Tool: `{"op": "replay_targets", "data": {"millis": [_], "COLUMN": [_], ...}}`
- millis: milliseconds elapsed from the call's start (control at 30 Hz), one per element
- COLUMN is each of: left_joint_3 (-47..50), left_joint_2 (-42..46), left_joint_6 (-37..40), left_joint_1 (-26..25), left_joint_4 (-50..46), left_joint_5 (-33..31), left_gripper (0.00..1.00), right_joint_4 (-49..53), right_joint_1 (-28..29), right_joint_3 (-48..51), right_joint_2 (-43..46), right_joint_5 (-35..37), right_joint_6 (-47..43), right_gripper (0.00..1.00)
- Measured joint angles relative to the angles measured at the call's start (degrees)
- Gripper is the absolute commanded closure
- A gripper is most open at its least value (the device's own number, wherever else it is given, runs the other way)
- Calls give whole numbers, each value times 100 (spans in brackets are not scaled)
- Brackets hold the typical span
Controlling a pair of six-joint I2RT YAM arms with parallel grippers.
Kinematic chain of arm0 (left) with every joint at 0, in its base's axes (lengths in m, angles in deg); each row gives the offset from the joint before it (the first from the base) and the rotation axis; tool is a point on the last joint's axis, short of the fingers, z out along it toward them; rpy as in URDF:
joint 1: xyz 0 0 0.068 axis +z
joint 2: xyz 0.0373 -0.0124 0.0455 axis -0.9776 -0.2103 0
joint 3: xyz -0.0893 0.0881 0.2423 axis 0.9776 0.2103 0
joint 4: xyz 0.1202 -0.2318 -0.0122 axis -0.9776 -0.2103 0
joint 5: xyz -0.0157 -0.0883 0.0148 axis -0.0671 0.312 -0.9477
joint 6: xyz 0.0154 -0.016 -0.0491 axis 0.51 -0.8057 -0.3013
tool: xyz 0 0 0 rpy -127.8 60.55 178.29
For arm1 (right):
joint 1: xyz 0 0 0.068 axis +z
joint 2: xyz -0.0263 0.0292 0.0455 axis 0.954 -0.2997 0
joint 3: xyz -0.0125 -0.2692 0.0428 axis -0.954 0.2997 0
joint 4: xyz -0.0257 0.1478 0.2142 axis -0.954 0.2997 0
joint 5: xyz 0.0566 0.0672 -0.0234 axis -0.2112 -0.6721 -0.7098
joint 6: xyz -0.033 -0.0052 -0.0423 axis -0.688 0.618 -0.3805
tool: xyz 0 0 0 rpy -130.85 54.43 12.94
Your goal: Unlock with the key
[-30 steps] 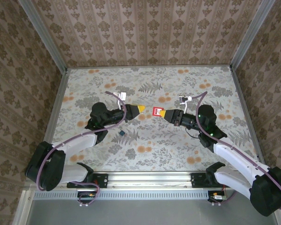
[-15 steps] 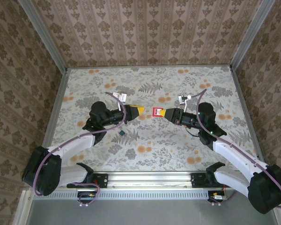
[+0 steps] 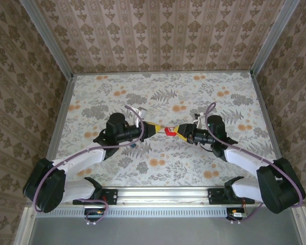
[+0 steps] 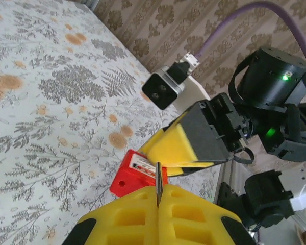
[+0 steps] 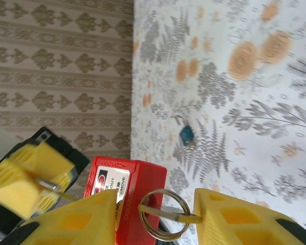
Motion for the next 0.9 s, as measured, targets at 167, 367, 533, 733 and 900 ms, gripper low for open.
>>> {"op": "replay_targets", "data": {"millis": [167,367,533,733,900], "left_joint_3": [83,404,654,656,658], "left_joint_2": [138,146,-341,-1119,-1287], "left_joint_6": [87,59,-76,-227,-227], "left_joint_1": [-59,-116,-153,-308,-380], "left_joint_4": [-96,-28,356,894,1163], "left_joint_5": [-212,-472,-525,-542,-612], "left_gripper": [100,100,100,100,100], "right_joint_4": [238,667,1145,1587,1989], "right_joint_1": [-24,-24,-24,-24,-22], "right_joint_3": [153,251,278,278,273], "right_joint_2": [-127,15,417,750,859], "right_joint_5": [299,459,551,654,767], "right_joint_6": [-61,-243,-494,-691,-977], "right_gripper": [51,49,49,48,48]}}
